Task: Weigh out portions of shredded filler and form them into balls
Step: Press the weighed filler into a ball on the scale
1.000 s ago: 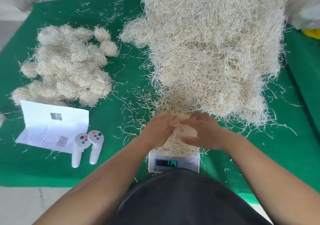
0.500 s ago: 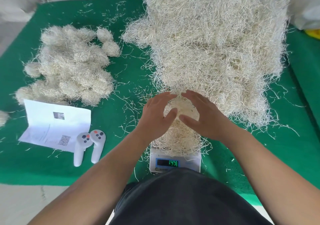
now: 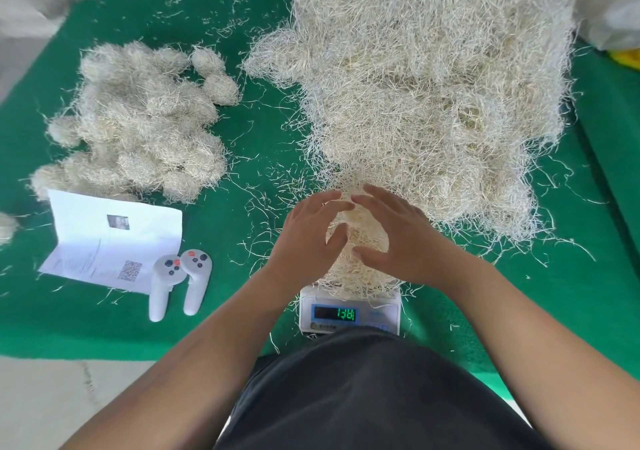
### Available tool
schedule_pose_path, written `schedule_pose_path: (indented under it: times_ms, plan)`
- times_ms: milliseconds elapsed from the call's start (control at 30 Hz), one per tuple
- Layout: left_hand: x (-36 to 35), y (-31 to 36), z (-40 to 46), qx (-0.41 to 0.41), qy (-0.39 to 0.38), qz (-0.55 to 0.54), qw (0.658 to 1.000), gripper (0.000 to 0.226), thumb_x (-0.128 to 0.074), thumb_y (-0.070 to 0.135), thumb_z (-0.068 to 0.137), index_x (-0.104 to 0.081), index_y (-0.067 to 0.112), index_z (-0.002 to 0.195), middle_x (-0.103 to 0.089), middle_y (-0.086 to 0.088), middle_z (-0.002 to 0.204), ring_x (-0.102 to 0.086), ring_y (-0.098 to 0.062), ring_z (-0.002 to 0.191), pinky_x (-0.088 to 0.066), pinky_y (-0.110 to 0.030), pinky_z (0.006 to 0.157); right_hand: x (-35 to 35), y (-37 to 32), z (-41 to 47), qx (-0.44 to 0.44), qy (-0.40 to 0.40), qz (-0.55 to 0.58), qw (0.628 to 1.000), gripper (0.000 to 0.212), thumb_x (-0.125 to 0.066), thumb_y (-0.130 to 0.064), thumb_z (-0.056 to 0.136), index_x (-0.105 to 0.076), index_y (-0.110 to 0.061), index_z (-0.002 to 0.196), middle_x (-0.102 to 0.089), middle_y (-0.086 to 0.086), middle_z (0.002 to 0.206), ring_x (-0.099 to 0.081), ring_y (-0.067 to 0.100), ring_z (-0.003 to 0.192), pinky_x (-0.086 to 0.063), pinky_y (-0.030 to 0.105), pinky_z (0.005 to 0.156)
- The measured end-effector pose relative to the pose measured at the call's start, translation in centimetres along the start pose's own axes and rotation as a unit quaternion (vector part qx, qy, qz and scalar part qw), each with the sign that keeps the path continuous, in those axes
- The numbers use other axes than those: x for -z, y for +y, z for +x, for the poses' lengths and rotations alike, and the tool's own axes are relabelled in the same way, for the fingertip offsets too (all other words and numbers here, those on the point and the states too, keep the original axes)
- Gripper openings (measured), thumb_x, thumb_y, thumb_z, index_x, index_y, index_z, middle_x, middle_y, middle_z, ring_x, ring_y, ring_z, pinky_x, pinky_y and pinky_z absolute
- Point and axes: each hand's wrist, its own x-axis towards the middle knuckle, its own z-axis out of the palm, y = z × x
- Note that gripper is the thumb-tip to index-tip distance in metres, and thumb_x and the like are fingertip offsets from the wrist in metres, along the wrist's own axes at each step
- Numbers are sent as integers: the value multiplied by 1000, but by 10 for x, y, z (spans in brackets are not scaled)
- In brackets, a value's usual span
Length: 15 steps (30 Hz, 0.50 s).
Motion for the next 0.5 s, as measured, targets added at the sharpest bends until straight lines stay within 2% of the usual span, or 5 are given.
schedule_pose_path:
  times_ms: [167, 333, 500]
  plan:
    - [1, 1, -1, -2, 14, -2, 1000, 35, -55, 30, 103, -58, 33, 138, -45, 9, 155, -37, -18, 146, -23, -46, 124, 1, 2, 3, -9, 43, 6, 999, 78, -57, -60, 93, -24, -39, 160, -13, -9, 172, -12, 17, 158, -12, 50, 126]
    - [3, 1, -1, 4, 21, -15, 1000, 34, -55, 28, 103, -60, 31, 137, -47, 9, 152, -38, -16, 144, -26, -48, 123, 0, 7, 8, -36, 114, 26, 993, 64, -61, -47, 96, -39, -34, 155, -30, -7, 167, -24, 19, 153, -19, 48, 121]
    - [4, 1, 1, 3, 26, -18, 999, 32, -56, 27, 103, -60, 31, 135, -48, 9, 151, -39, -14, 142, -27, -46, 123, 0, 10, 10, -56, 145, 50, 987, 56, -65, -39, 97, -48, -31, 150, -42, -8, 159, -32, 23, 147, -23, 45, 117]
